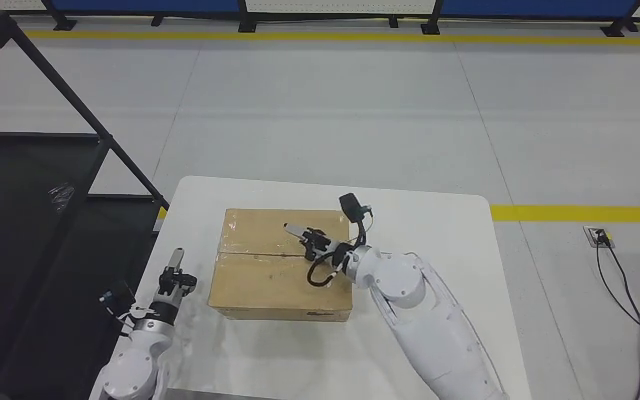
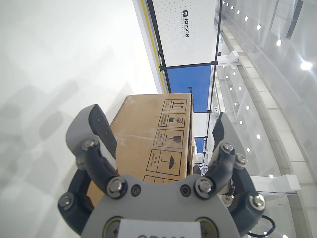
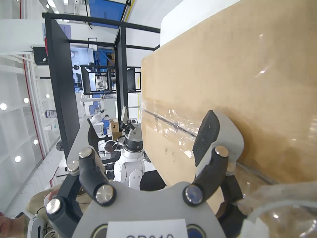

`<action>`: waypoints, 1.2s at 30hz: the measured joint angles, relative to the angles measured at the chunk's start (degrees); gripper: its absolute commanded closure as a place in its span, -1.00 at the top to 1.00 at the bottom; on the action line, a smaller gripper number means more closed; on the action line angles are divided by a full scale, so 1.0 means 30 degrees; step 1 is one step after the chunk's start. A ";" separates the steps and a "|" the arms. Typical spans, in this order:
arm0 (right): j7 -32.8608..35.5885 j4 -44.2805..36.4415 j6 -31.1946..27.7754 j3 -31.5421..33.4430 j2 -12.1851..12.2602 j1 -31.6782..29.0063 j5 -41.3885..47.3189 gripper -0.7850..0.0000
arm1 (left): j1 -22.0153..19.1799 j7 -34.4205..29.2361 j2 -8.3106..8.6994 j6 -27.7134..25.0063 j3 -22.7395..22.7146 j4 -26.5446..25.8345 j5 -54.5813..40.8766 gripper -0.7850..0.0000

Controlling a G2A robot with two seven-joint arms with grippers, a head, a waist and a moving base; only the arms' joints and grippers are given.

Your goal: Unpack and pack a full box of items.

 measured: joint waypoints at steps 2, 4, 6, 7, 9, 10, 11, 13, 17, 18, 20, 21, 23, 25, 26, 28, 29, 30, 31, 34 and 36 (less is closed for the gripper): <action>0.0113 -0.0325 0.0025 0.0452 0.0125 -0.0314 0.0070 1.00 | -0.0013 0.0018 0.0003 0.0015 0.0028 -0.0002 0.0014 1.00; 0.0256 -0.0583 -0.0027 0.0763 0.0226 -0.0574 0.0082 1.00 | -0.0028 0.0057 0.0004 0.0023 0.0043 0.0018 0.0008 1.00; 0.0448 -0.0895 -0.0046 0.1053 0.0342 -0.0860 -0.0012 1.00 | -0.0066 0.0107 0.0004 0.0046 0.0072 0.0075 0.0013 1.00; 0.0510 -0.1032 -0.0033 0.1170 0.0391 -0.0979 -0.0078 1.00 | -0.0089 0.0121 0.0006 0.0060 0.0083 0.0103 0.0024 1.00; 0.0560 -0.1375 0.0053 0.1456 0.0504 -0.1276 -0.0234 1.00 | -0.0141 0.0174 0.0007 0.0085 0.0110 0.0152 0.0030 1.00; 0.0559 -0.1529 0.0073 0.1595 0.0551 -0.1416 -0.0257 1.00 | -0.0163 0.0187 0.0007 0.0091 0.0128 0.0162 0.0033 1.00; 0.0541 -0.1722 0.0087 0.1791 0.0612 -0.1610 -0.0262 1.00 | -0.0191 0.0193 0.0007 0.0102 0.0160 0.0166 0.0053 1.00; 0.0503 -0.1970 0.0084 0.2100 0.0700 -0.1897 -0.0220 1.00 | -0.0231 0.0216 0.0005 0.0133 0.0214 0.0160 0.0074 1.00; 0.0522 -0.2429 -0.0063 0.2755 0.0891 -0.2486 -0.0028 1.00 | -0.0295 0.0267 0.0001 0.0202 0.0333 0.0129 0.0151 1.00; 0.0525 -0.2536 -0.0102 0.2871 0.0930 -0.2609 -0.0013 1.00 | -0.0305 0.0279 0.0001 0.0213 0.0349 0.0127 0.0158 1.00; 0.0502 -0.2800 -0.0166 0.3135 0.1017 -0.2898 0.0037 1.00 | -0.0328 0.0289 0.0002 0.0228 0.0388 0.0126 0.0186 1.00; 0.0483 -0.2903 -0.0189 0.3250 0.1052 -0.3017 0.0075 1.00 | -0.0339 0.0295 0.0002 0.0233 0.0402 0.0129 0.0194 1.00; 0.0441 -0.3082 -0.0234 0.3513 0.1133 -0.3266 0.0172 1.00 | -0.0364 0.0328 0.0004 0.0253 0.0439 0.0140 0.0243 1.00; 0.0392 -0.3132 -0.0260 0.3731 0.1195 -0.3433 0.0287 1.00 | -0.0384 0.0344 0.0005 0.0293 0.0476 0.0146 0.0269 1.00; 0.0371 -0.3128 -0.0286 0.3859 0.1232 -0.3516 0.0377 1.00 | -0.0396 0.0355 0.0005 0.0319 0.0495 0.0146 0.0272 1.00; 0.0331 -0.3076 -0.0322 0.4016 0.1282 -0.3603 0.0510 1.00 | -0.0405 0.0357 0.0006 0.0332 0.0518 0.0140 0.0293 1.00; 0.0330 -0.3026 -0.0359 0.4084 0.1311 -0.3634 0.0593 1.00 | -0.0408 0.0358 0.0008 0.0334 0.0532 0.0138 0.0303 1.00; 0.0331 -0.2981 -0.0383 0.4119 0.1331 -0.3647 0.0653 1.00 | -0.0408 0.0372 0.0008 0.0338 0.0544 0.0137 0.0318 1.00; 0.0336 -0.2933 -0.0408 0.4140 0.1347 -0.3652 0.0718 1.00 | -0.0408 0.0386 0.0009 0.0341 0.0559 0.0135 0.0344 1.00; 0.0363 -0.2719 -0.0495 0.4095 0.1393 -0.3593 0.0813 1.00 | -0.0413 0.0417 0.0008 0.0382 0.0616 0.0135 0.0381 1.00; 0.0356 -0.2516 -0.0533 0.4058 0.1415 -0.3498 0.0959 1.00 | -0.0417 0.0422 0.0008 0.0394 0.0649 0.0127 0.0405 1.00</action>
